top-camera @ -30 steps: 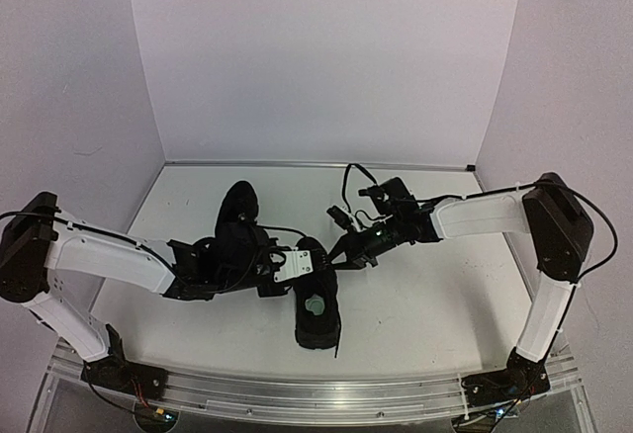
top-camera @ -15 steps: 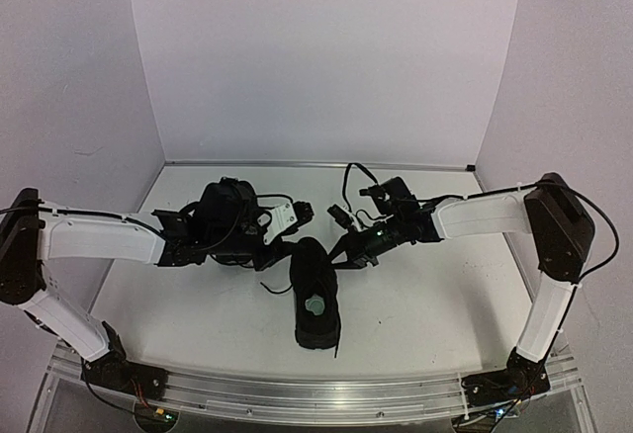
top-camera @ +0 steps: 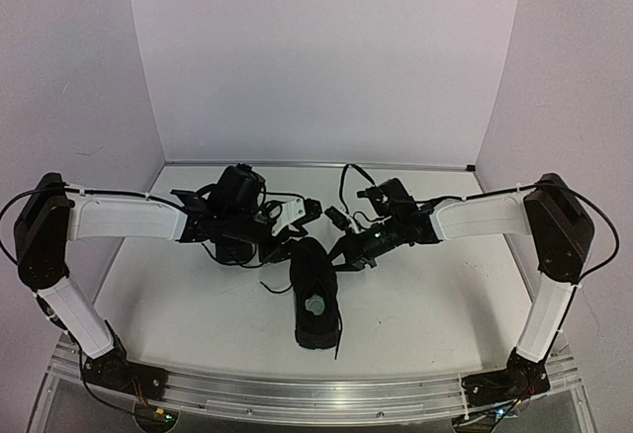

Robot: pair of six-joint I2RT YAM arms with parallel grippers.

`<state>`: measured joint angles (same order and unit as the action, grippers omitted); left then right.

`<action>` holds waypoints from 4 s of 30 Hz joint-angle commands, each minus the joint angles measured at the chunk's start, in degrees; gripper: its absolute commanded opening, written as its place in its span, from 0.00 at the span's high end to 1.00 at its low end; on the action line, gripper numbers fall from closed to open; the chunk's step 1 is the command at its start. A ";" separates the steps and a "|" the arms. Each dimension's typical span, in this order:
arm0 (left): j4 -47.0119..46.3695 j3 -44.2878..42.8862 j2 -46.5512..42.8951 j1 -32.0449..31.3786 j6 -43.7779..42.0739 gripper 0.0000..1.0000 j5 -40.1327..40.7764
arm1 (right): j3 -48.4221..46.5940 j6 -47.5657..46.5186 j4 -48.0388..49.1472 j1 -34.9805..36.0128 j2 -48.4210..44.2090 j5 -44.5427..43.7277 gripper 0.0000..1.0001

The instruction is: Tie the shoes

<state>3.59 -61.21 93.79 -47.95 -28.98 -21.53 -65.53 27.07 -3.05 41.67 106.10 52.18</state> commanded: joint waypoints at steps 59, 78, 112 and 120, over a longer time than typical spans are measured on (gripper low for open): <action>1.44 13.17 -12.83 1.19 14.95 1.00 16.43 | 9.65 -5.72 -8.47 -3.82 -13.29 -13.59 1.00; 1.61 11.74 -9.37 1.19 15.21 1.00 16.40 | 9.26 -7.18 -8.68 -5.02 -11.83 -9.14 0.98; 0.89 9.34 -7.11 0.02 12.36 1.00 14.24 | -1.12 7.96 6.96 -3.04 4.30 6.77 0.81; 1.31 9.25 -7.07 0.04 12.01 1.00 14.40 | 0.33 7.74 7.03 -3.09 0.55 5.22 0.88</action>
<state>5.76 -49.50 86.59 -47.68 -16.47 -7.38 -65.49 34.96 2.12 38.54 110.33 57.92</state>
